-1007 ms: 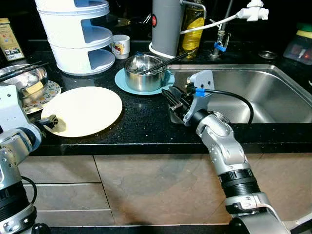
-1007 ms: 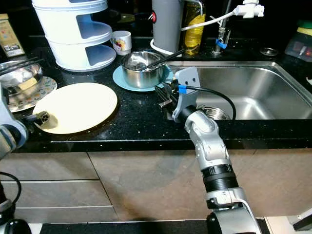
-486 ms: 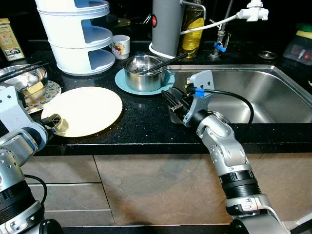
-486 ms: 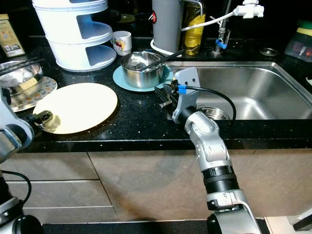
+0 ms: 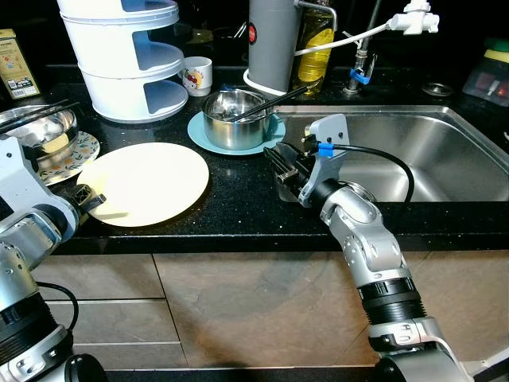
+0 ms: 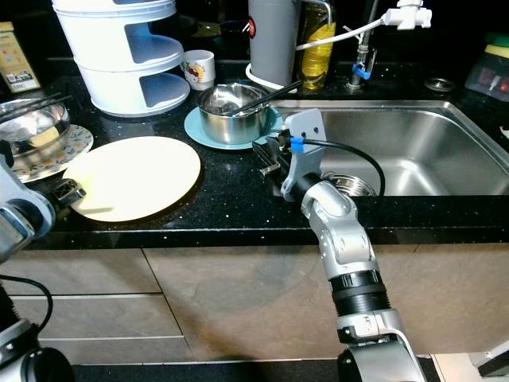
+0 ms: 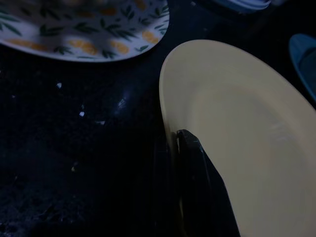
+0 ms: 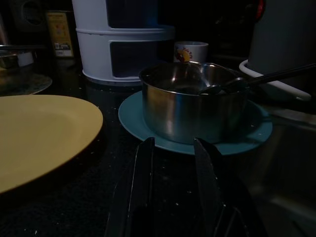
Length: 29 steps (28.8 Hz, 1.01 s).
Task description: Kitchen organization
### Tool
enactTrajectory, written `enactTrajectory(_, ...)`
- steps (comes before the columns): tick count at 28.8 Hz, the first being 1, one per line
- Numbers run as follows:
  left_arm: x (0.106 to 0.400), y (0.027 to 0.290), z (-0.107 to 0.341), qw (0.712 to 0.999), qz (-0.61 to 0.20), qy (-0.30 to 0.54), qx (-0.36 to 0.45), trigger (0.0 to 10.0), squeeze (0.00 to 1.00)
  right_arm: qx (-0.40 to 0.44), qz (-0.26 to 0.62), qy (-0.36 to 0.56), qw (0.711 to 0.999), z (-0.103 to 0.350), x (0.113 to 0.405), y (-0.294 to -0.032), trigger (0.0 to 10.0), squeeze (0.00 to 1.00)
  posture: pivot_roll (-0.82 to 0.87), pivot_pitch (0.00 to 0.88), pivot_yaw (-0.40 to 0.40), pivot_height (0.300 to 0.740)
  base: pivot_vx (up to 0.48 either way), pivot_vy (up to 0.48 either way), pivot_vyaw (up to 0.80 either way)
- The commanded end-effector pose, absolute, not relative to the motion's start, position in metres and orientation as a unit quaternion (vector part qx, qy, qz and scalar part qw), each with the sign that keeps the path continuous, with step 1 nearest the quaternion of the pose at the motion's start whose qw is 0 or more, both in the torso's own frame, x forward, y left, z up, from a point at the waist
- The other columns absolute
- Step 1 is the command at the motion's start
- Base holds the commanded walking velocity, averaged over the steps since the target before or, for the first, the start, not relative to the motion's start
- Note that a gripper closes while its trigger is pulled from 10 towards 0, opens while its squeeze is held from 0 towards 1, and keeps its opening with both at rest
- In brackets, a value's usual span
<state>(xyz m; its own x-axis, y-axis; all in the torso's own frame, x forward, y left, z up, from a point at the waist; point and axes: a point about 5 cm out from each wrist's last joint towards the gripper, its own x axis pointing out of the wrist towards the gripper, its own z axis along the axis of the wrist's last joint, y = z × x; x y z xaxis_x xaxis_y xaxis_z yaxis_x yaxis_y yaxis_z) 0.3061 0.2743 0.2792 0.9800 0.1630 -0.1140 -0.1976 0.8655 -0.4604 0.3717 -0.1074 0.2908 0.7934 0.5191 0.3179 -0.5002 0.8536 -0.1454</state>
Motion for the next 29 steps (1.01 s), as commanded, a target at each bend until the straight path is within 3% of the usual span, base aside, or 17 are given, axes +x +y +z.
enactTrajectory(1, 0.307, 0.274, 0.269, 0.964, 0.103, 0.064, -0.237, 0.0, 0.0, -0.016, 0.272, -0.178, 0.946, 0.291, 0.369, -0.107, 10.0, 0.0, 0.09, 0.223, -0.014, 0.74, 0.0, 0.0, 0.0)
enactTrajectory(4, 0.308, 0.273, 0.277, 0.968, 0.099, 0.041, -0.227, 0.0, 0.0, -0.014, 0.271, -0.18, 0.945, 0.293, 0.369, -0.107, 10.0, 0.0, 0.09, 0.223, -0.014, 0.74, 0.0, 0.0, 0.0)
enactTrajectory(9, 0.305, 0.262, 0.318, 0.977, 0.026, -0.083, -0.195, 0.0, 0.0, -0.008, 0.27, -0.189, 0.944, 0.298, 0.368, -0.108, 10.0, 0.0, 0.09, 0.22, -0.015, 0.74, 0.0, 0.0, 0.0)
enactTrajectory(10, 0.301, 0.254, 0.336, 0.971, -0.02, -0.143, -0.189, 0.0, 0.0, -0.006, 0.271, -0.192, 0.943, 0.3, 0.368, -0.107, 10.0, 0.0, 0.09, 0.217, -0.015, 0.74, 0.0, 0.0, 0.0)
enactTrajectory(13, 0.297, 0.249, 0.344, 0.964, -0.053, -0.172, -0.195, 0.0, 0.0, -0.004, 0.271, -0.194, 0.943, 0.301, 0.368, -0.107, 10.0, 0.0, 0.09, 0.215, -0.014, 0.74, 0.0, 0.0, 0.0)
enactTrajectory(14, 0.291, 0.241, 0.352, 0.956, -0.103, -0.202, -0.188, 0.0, 0.0, -0.001, 0.271, -0.195, 0.943, 0.302, 0.367, -0.106, 10.0, 0.0, 0.09, 0.215, -0.014, 0.74, 0.0, 0.0, 0.0)
enactTrajectory(21, 0.282, 0.223, 0.355, 0.934, -0.192, -0.22, -0.207, 0.0, 0.0, 0.02, 0.273, -0.197, 0.941, 0.305, 0.365, -0.105, 10.0, 0.0, 0.09, 0.207, -0.015, 0.74, 0.0, 0.0, 0.0)
enactTrajectory(25, 0.279, 0.219, 0.36, 0.904, -0.237, -0.258, -0.245, 0.0, 0.0, 0.072, 0.272, -0.197, 0.939, 0.31, 0.364, -0.108, 10.0, 0.0, 0.08, 0.203, -0.013, 0.74, 0.0, 0.0, 0.0)
enactTrajectory(29, 0.278, 0.22, 0.359, 0.894, -0.245, -0.266, -0.266, 0.0, 0.0, 0.125, 0.269, -0.191, 0.936, 0.311, 0.364, -0.111, 10.0, 0.0, 0.08, 0.199, -0.01, 0.74, 0.0, 0.0, 0.0)
